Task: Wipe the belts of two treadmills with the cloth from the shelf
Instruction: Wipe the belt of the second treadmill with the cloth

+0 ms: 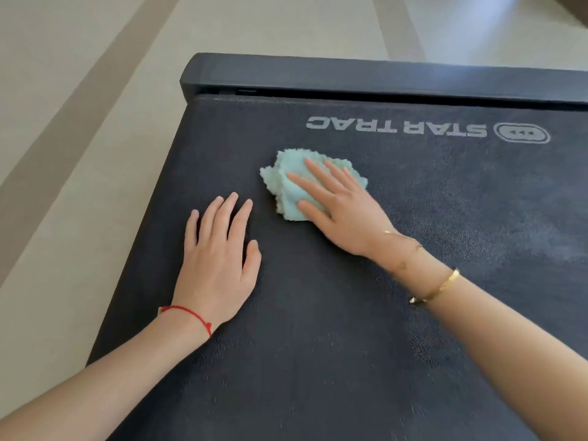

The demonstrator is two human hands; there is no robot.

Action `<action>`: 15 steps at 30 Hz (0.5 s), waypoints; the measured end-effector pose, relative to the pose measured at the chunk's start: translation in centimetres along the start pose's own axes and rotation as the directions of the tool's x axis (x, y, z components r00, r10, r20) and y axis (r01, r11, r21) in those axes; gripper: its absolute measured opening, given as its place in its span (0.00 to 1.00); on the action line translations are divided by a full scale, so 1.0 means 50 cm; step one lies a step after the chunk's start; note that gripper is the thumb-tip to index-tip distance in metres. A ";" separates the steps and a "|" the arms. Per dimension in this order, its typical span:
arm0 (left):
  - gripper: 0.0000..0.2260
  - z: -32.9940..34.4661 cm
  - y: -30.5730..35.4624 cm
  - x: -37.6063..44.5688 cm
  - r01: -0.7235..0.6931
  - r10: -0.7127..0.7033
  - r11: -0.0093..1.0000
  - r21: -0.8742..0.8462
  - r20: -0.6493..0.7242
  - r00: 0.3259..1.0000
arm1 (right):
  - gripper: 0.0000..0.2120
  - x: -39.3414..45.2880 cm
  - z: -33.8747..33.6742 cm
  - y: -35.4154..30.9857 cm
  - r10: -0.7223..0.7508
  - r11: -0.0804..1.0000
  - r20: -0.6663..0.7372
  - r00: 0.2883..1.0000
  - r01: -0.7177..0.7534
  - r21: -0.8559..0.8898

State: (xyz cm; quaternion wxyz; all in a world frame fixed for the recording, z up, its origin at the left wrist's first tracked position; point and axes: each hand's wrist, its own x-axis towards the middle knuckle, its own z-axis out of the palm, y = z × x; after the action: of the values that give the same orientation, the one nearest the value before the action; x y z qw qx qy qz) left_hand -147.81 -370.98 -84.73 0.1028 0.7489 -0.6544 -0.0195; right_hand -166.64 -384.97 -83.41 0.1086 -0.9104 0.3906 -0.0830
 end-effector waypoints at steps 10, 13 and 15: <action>0.28 0.000 0.005 0.003 0.002 -0.002 0.999 0.055 0.011 1.000 | 0.25 0.289 -0.004 0.079 0.375 0.921 -0.029 0.926 -0.376 -0.097; 0.28 -0.001 0.004 0.003 0.002 -0.002 0.999 0.048 0.002 1.000 | 0.25 0.269 0.007 0.008 0.189 0.978 0.024 0.982 -0.186 -0.099; 0.28 -0.001 0.003 0.003 0.000 0.000 0.999 0.043 0.004 1.000 | 0.25 0.215 0.009 -0.001 0.042 0.996 0.049 0.998 -0.038 -0.081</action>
State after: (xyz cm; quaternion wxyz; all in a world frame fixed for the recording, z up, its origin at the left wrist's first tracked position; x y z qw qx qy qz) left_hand -147.93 -371.13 -84.66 0.0851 0.7508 -0.6550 -0.0069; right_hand -159.19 -392.73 -83.11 0.0834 -0.9079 0.4087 -0.0420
